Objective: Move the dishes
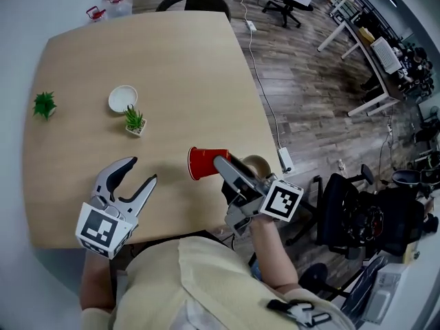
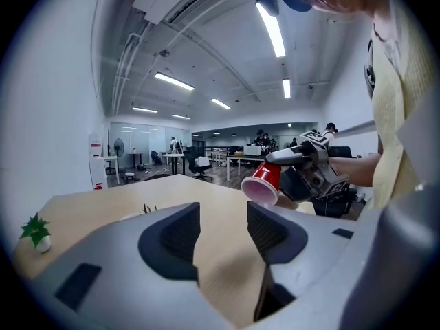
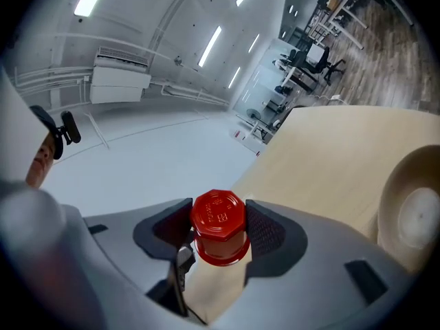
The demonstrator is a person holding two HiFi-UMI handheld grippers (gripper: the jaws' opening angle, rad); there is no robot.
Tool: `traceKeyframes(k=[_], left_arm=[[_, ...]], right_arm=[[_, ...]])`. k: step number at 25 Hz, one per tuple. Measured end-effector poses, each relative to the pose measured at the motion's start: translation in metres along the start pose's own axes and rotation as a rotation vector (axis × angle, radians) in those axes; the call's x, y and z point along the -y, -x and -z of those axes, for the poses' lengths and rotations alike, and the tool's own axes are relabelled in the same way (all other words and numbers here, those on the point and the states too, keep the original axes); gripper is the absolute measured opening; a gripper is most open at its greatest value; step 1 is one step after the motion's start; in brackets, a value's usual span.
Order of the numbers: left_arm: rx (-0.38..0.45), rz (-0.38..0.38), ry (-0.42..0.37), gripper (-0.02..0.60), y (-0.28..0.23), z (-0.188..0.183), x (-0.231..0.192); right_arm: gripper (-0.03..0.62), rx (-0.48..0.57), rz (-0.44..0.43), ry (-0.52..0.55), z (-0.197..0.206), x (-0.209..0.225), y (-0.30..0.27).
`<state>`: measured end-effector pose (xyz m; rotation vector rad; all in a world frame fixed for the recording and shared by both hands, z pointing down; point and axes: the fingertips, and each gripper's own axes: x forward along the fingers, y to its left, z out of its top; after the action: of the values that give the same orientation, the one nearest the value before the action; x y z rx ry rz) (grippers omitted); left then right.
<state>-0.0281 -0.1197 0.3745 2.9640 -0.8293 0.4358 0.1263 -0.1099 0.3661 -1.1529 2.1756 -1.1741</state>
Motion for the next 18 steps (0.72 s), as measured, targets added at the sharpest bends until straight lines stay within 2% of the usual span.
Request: traceKeyframes(k=[4, 8, 18], left_arm=[[-0.022, 0.025, -0.039, 0.215, -0.004, 0.001, 0.008], [-0.023, 0.05, -0.128, 0.215, -0.007, 0.001, 0.015], [-0.027, 0.107, -0.256, 0.215, -0.016, 0.005, 0.032]], right_arm=[[0.249, -0.043, -0.039, -0.036, 0.015, -0.008, -0.011], [0.249, -0.063, -0.07, -0.081, 0.023, -0.015, -0.013], [0.249, -0.134, -0.123, -0.121, 0.05, -0.028, -0.021]])
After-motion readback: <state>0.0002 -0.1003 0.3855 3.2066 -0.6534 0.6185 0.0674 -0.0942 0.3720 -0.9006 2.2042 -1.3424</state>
